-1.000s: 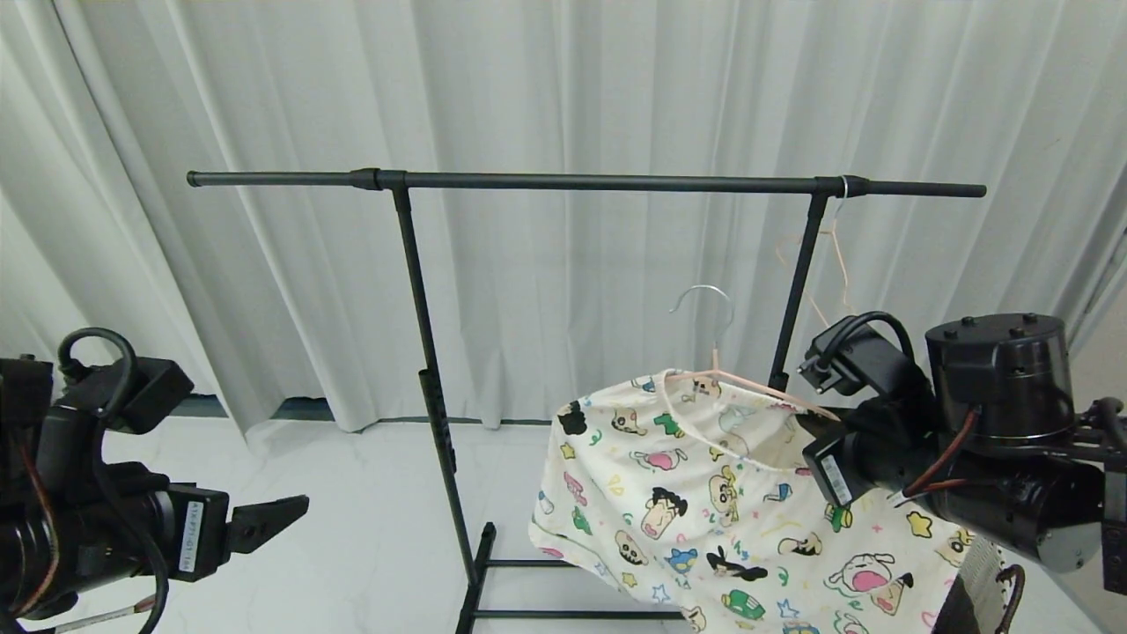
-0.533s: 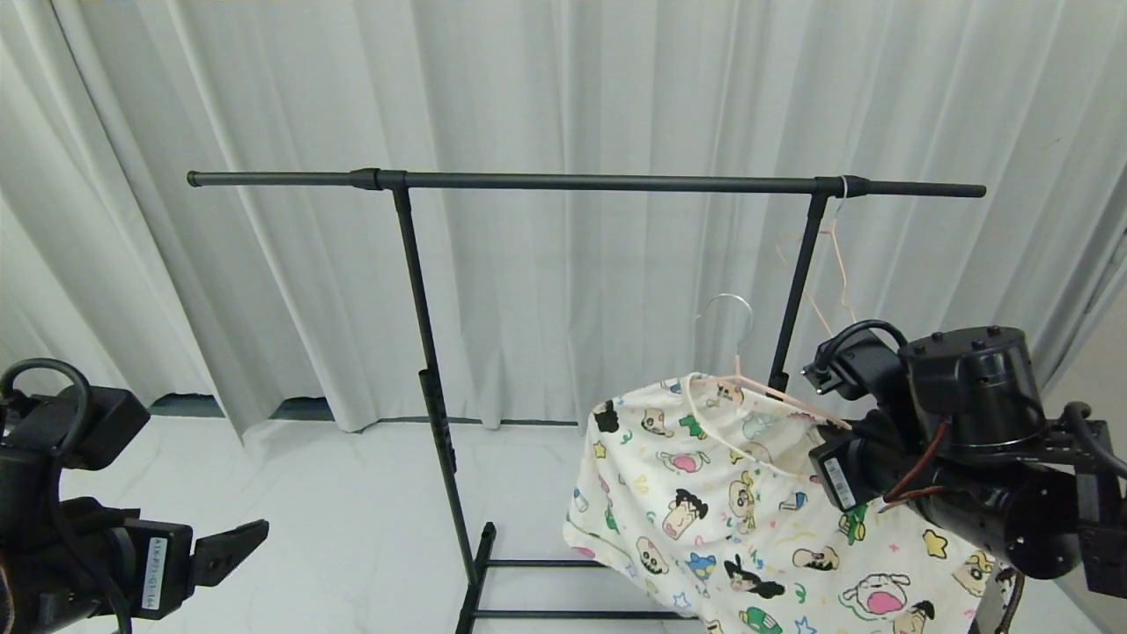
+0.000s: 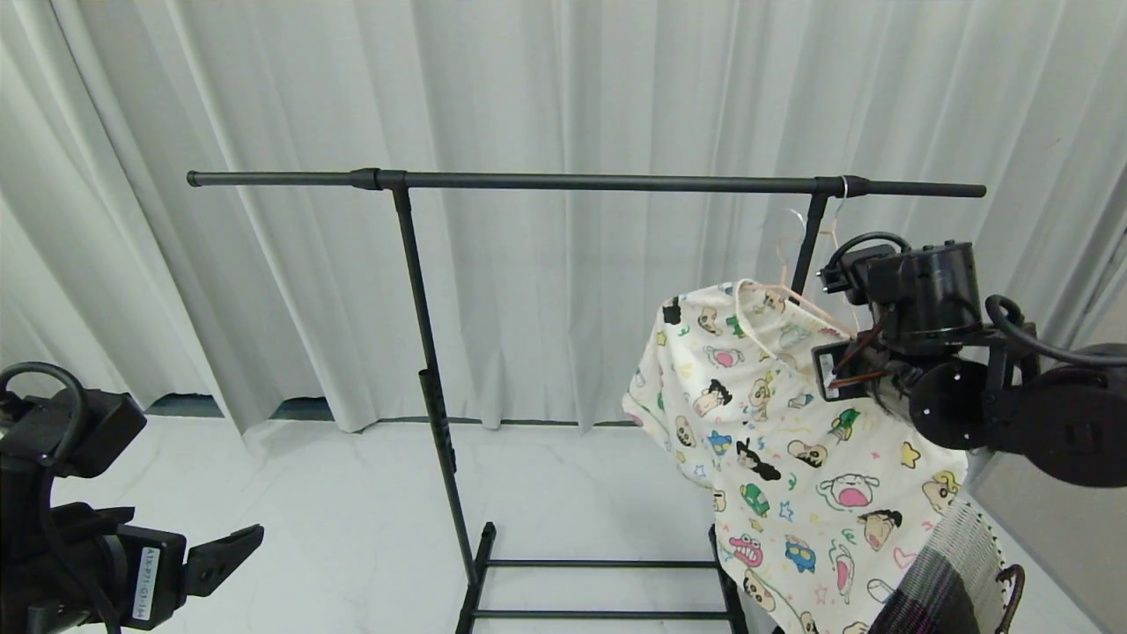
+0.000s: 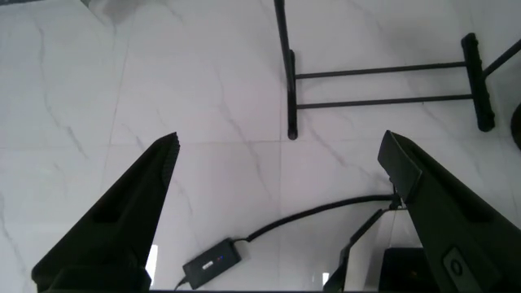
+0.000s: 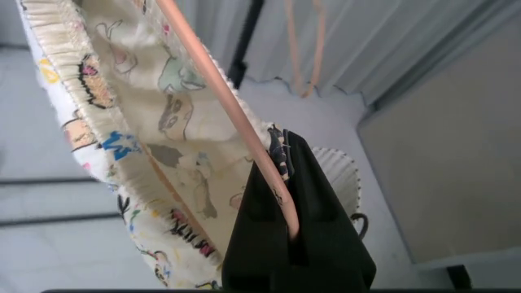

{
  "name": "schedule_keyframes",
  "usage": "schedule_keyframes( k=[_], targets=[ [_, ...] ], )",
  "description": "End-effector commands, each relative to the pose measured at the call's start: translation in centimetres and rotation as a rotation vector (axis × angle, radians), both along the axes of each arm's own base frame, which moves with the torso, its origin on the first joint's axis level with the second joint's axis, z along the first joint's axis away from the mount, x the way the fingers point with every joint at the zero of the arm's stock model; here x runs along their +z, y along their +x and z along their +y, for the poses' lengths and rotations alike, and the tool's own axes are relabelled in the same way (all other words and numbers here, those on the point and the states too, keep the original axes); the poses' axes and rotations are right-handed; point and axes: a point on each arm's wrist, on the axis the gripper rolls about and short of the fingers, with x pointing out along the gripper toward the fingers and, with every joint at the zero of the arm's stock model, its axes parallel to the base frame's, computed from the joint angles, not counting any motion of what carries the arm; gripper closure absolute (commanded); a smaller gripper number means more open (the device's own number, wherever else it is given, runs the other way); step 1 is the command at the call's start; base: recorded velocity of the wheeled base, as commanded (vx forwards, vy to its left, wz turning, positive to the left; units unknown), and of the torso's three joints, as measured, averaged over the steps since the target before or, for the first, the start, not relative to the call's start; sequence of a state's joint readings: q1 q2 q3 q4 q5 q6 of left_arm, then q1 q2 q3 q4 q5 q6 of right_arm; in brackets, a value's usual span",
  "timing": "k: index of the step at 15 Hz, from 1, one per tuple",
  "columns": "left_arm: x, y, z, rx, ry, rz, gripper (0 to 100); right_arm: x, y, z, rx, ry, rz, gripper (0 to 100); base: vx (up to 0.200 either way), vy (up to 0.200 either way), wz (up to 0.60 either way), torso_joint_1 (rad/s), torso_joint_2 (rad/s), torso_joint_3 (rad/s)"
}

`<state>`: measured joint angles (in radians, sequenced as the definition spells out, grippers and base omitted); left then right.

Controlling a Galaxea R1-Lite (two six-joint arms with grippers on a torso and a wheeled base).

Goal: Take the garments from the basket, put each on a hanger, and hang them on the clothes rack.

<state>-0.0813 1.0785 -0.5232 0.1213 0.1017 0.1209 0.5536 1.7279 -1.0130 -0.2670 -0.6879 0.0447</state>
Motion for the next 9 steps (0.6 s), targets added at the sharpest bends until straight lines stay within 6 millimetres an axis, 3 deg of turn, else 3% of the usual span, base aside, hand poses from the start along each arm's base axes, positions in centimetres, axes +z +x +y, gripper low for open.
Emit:
schedule_keyframes(
  k=[1,9],
  targets=[
    [0.0,0.0,-0.1,-0.011,0.000,-0.002,0,1.2,1.5,-0.6,-0.045,0.017,-0.033,100,0.000,0.000,0.00,0.000,0.00,0.000],
    [0.2,-0.4,-0.9,-0.075,-0.001,-0.015,0,2.7,1.4,-0.8,-0.077,0.029,-0.083,100,0.200,0.000,0.00,0.000,0.00,0.003]
  ],
)
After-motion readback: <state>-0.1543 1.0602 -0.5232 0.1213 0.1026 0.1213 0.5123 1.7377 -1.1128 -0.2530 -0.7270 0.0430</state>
